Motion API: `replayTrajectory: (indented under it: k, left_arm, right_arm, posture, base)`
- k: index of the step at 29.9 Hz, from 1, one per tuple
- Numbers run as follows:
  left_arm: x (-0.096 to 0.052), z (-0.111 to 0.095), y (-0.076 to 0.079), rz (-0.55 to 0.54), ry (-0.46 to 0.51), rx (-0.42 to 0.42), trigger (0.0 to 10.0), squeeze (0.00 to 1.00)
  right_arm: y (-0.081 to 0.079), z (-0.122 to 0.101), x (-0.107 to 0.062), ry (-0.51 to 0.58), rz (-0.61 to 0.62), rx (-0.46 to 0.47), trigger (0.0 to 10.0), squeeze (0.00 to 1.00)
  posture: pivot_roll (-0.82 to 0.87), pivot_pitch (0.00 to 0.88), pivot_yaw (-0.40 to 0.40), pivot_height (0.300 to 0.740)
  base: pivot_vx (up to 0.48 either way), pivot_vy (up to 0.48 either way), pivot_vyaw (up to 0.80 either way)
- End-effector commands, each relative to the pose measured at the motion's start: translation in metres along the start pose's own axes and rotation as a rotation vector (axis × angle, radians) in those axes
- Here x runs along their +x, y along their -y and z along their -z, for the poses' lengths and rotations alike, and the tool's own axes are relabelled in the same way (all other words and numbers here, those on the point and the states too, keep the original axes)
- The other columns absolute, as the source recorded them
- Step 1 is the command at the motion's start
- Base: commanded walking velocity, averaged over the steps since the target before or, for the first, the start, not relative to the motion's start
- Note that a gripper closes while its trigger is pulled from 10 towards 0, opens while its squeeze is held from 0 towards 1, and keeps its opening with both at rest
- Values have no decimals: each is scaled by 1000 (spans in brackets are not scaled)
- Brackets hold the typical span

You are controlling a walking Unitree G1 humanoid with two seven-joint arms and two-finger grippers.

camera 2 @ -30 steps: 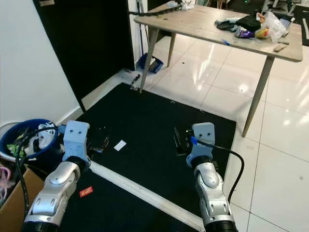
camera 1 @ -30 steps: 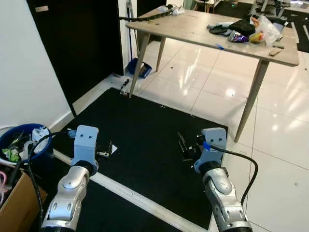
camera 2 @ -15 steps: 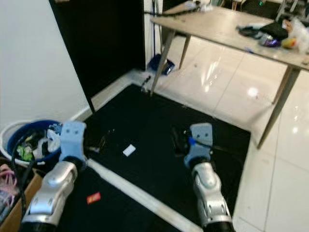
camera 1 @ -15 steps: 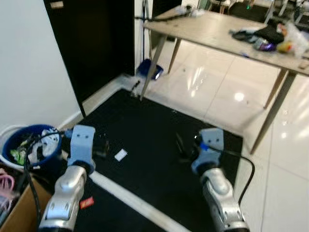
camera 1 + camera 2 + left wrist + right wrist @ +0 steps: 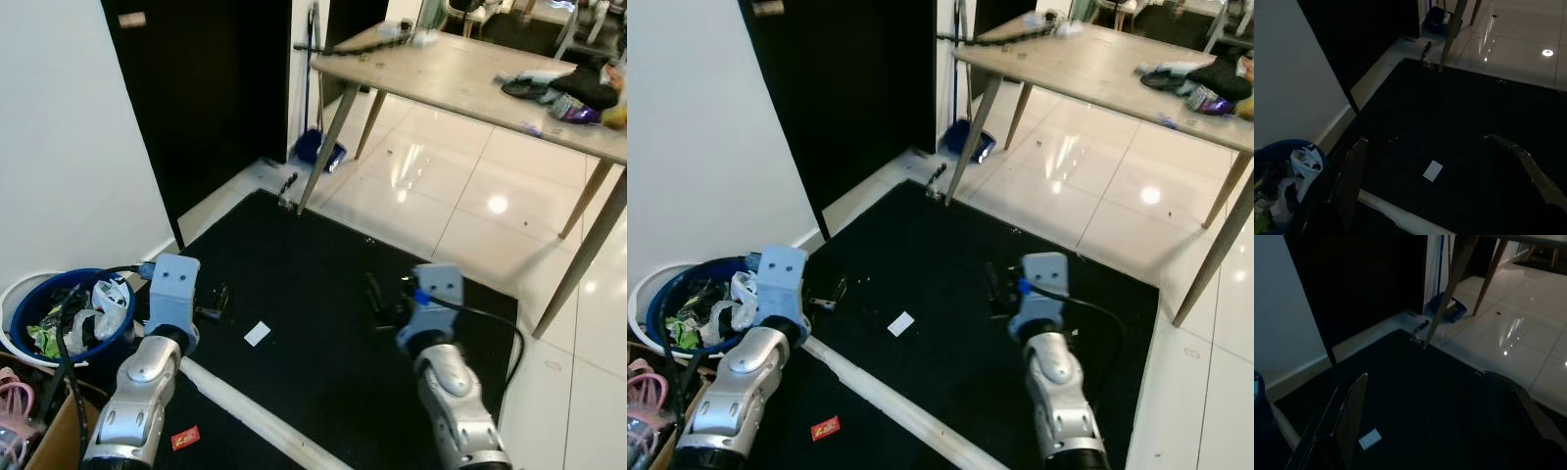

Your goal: Picking trash to rubbish bin

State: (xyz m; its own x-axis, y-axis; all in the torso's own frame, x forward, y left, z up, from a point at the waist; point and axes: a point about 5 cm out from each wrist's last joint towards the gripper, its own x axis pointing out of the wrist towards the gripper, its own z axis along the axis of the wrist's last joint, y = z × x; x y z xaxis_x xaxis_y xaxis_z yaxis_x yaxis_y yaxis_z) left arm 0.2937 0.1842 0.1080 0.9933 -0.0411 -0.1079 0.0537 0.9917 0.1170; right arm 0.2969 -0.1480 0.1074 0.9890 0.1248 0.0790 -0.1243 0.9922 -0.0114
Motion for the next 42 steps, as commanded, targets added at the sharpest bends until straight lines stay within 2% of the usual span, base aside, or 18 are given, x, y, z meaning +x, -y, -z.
replayTrajectory:
  k: [1, 4, 16, 30, 42]
  left_arm:
    - [-1, 4, 0, 2, -16, 12, 10000, 0]
    - [-1, 4, 1, 4, -16, 13, 10000, 0]
    - [1, 3, 2, 5, -14, 12, 10000, 0]
    - [7, -3, -3, -12, 0, 16, 10000, 0]
    - [7, -2, 4, -18, 7, -2, 10000, 0]
  right_arm:
    - [7, 5, -3, -28, 25, 0, 10000, 0]
    - [8, 6, -4, -32, 31, 6, 10000, 0]
    - [9, 6, -3, -32, 37, 7, 10000, 0]
    - [8, 3, 0, -20, 44, 2, 10000, 0]
    - [14, -1, -3, -1, 43, -9, 10000, 0]
  posture:
    - [-30, 109, 23, 740]
    - [-32, 113, 25, 740]
    - [-34, 116, 27, 740]
    - [-34, 123, 24, 740]
    - [-56, 127, -2, 740]
  base:
    - [326, 0, 0]
    - [320, 0, -150]
    - [317, 0, -751]
    - [312, 0, 0]
    - [305, 0, 0]
